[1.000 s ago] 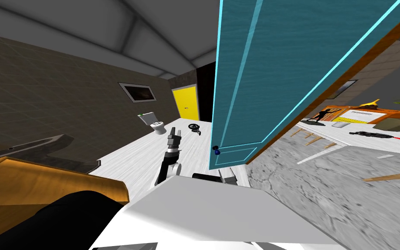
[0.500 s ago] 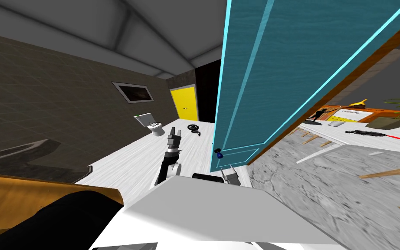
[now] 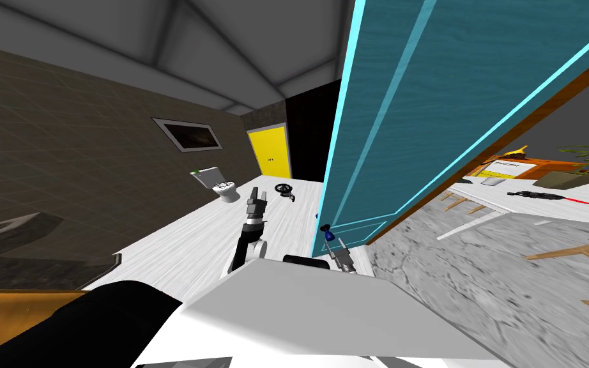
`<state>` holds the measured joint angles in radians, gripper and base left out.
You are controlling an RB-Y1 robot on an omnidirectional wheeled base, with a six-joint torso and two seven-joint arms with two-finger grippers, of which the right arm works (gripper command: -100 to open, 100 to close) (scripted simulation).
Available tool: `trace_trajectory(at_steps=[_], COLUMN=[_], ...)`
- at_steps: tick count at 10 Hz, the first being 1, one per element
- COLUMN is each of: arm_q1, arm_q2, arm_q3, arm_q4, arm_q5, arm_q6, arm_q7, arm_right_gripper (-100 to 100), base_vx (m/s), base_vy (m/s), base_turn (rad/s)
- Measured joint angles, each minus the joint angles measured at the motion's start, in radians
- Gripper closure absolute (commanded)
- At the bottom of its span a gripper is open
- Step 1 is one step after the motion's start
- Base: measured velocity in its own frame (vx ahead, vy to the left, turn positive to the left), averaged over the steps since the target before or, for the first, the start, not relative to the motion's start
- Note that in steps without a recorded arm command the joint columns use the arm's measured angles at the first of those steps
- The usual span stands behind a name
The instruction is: Push the door open
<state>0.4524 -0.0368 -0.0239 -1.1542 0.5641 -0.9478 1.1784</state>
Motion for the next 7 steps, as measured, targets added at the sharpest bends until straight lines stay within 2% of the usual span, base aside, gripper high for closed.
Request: trace_trajectory(at_steps=[2, 3, 7], arm_q1=[-0.040, -0.042, -0.041], arm_q2=[0.012, 0.013, 0.012], arm_q3=[-0.020, -0.021, -0.019], arm_q4=[0.011, 0.012, 0.012], arm_q5=[0.019, 0.020, 0.021], arm_q6=[0.012, 0.012, 0.012], arm_q7=[-0.032, -0.035, -0.032], arm_right_gripper=[-100, 100, 100], base_vx=[0.065, -0.006, -0.011], base_vy=[0.057, -0.004, -0.008], base_turn=[-0.033, 0.005, 0.004])
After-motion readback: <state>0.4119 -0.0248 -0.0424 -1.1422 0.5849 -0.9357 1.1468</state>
